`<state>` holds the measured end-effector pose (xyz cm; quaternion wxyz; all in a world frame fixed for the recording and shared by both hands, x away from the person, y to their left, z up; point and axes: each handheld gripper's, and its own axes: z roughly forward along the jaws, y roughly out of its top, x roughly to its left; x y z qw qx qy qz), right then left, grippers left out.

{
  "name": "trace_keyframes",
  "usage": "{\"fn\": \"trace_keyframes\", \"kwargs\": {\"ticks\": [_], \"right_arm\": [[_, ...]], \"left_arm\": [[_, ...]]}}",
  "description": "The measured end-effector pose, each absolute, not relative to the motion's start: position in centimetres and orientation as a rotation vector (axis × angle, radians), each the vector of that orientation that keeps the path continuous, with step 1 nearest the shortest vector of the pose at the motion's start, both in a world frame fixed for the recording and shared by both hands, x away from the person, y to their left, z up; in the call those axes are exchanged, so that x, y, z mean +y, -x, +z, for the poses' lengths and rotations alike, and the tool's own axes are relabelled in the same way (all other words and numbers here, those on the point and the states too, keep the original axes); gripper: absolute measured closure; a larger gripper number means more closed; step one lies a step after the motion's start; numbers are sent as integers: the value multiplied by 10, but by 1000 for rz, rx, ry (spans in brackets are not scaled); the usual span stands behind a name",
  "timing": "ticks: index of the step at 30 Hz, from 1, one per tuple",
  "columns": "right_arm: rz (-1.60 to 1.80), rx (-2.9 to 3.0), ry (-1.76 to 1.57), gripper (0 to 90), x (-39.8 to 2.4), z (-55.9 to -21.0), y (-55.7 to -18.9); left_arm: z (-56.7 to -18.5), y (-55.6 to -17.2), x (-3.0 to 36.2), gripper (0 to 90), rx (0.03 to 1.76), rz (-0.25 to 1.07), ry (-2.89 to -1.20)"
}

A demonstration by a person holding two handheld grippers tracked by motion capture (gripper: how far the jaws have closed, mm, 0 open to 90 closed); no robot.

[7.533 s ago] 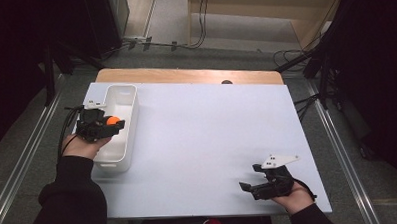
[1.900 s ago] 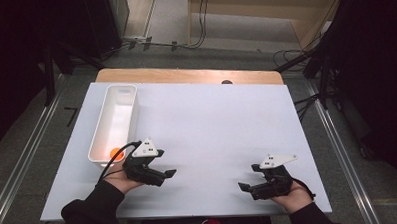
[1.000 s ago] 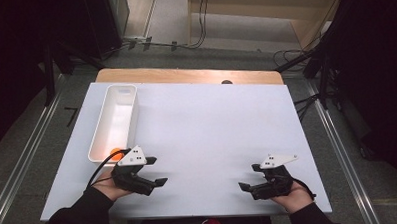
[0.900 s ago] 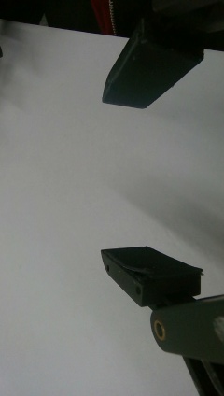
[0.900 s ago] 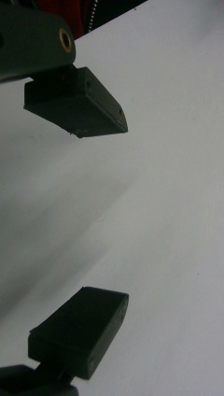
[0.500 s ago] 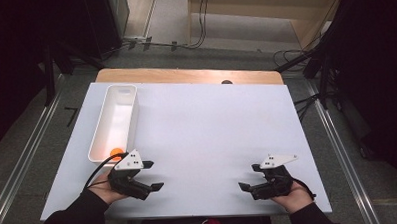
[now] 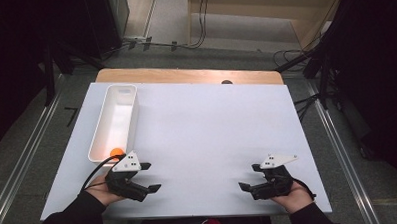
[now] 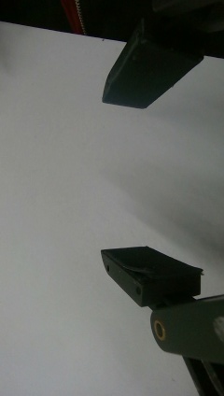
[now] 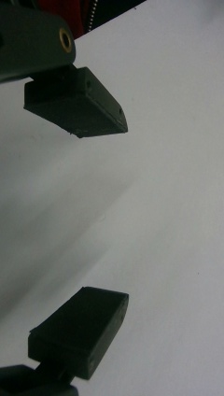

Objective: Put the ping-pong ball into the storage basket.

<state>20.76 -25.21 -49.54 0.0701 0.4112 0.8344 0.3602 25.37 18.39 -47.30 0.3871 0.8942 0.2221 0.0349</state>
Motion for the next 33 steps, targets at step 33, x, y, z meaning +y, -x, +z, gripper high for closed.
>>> {"fn": "trace_keyframes", "kwargs": {"ticks": [33], "right_arm": [[1077,2514,-1237,149,-251,-496,-208]], "left_arm": [[-477,-253,187,214,577,86,-2305]]}}
